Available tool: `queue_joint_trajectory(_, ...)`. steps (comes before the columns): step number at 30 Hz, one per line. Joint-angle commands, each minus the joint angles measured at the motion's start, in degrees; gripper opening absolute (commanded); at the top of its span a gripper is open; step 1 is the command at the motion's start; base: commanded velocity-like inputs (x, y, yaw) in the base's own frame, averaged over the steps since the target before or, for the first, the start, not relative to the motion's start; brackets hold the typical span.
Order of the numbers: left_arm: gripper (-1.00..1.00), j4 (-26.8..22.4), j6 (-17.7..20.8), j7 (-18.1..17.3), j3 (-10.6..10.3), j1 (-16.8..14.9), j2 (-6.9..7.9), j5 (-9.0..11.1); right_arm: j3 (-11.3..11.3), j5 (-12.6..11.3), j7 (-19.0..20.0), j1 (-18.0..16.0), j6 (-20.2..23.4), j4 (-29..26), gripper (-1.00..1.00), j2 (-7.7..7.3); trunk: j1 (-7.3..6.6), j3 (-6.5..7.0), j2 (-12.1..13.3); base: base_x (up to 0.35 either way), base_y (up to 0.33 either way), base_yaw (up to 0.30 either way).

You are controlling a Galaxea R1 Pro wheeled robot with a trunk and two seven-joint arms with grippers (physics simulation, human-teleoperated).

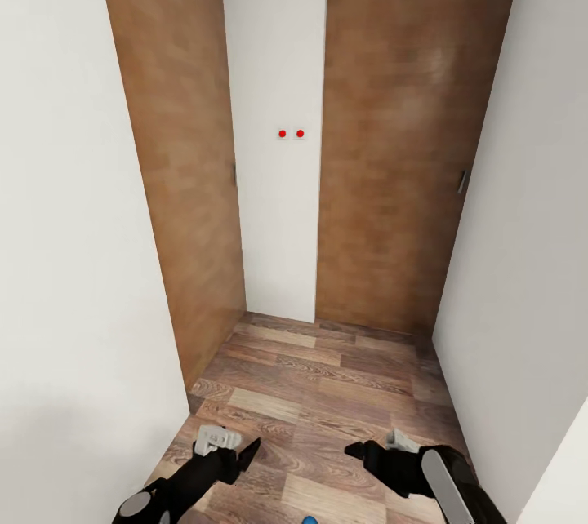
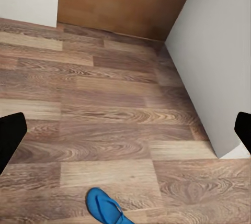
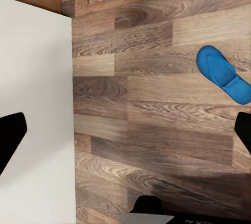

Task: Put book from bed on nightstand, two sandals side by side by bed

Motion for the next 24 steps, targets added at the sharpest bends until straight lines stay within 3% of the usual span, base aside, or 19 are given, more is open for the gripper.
queue_joint_trajectory(1,1.00,-0.04,0.45,-0.22,0.88,-0.03,-0.05,1.16,-0.87,-0.36,-0.09,-0.20,0.20,0.14,1.00,0.03,0.00,-0.07,-0.04,0.000,0.000,0.000)
queue_joint_trajectory(4,1.00,-0.02,0.42,-0.17,2.13,-0.03,-0.06,2.85,-2.73,-0.72,-1.68,-0.75,-0.54,0.67,1.00,0.05,0.00,-0.07,-0.04,0.000,0.000,0.000)
queue_joint_trajectory(7,1.00,0.05,0.36,-0.07,2.95,-0.05,-0.07,3.94,-4.15,-0.88,-6.84,-1.70,-4.12,0.97,1.00,0.29,0.00,-0.07,-0.04,0.000,0.000,0.000)
queue_joint_trajectory(10,1.00,0.15,0.27,0.00,3.32,-0.04,-0.07,4.26,-4.57,-0.99,-12.08,-2.00,-7.84,1.07,1.00,0.44,0.00,-0.07,-0.04,0.000,0.000,0.000)
queue_joint_trajectory(15,1.00,0.23,0.17,0.03,3.51,-0.01,-0.08,4.42,-4.75,-1.04,-17.08,-2.15,-13.05,1.81,1.00,0.56,0.00,-0.07,-0.04,0.000,0.000,0.000)
queue_joint_trajectory(18,1.00,0.28,0.16,0.06,3.52,-0.03,-0.12,4.43,-4.73,-1.05,-18.05,-2.21,-16.53,2.15,1.00,0.77,0.00,-0.07,-0.04,0.000,0.000,0.000)
queue_joint_trajectory(24,1.00,0.33,0.14,0.12,3.44,-0.05,-0.20,4.39,-4.62,-1.12,-18.94,-2.21,-25.26,3.32,1.00,2.72,0.00,-0.07,-0.04,0.000,0.000,0.000)
